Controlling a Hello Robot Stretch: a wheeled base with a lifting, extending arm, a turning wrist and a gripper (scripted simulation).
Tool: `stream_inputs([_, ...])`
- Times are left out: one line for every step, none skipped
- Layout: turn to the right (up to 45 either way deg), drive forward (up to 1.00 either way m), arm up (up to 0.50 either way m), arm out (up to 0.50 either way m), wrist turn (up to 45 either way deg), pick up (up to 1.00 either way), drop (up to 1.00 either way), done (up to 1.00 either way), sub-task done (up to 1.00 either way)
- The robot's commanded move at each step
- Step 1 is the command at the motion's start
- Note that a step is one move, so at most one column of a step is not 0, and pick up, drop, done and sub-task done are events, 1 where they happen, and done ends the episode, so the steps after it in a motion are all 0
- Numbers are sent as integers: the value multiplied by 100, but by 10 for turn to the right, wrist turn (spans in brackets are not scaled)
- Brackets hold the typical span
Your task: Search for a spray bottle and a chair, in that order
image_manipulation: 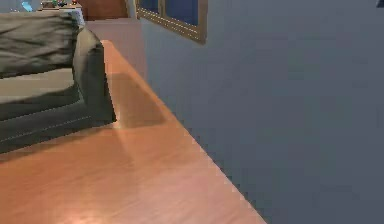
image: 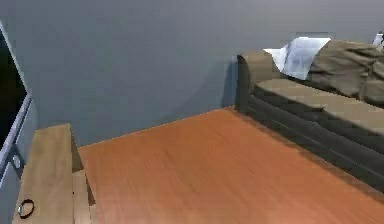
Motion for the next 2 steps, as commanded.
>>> stream_inputs([450, 0, 0, 0, 0, 0, 0, 0, 0])
stream_inputs([300, 0, 0, 0, 0, 0, 0, 0, 0])
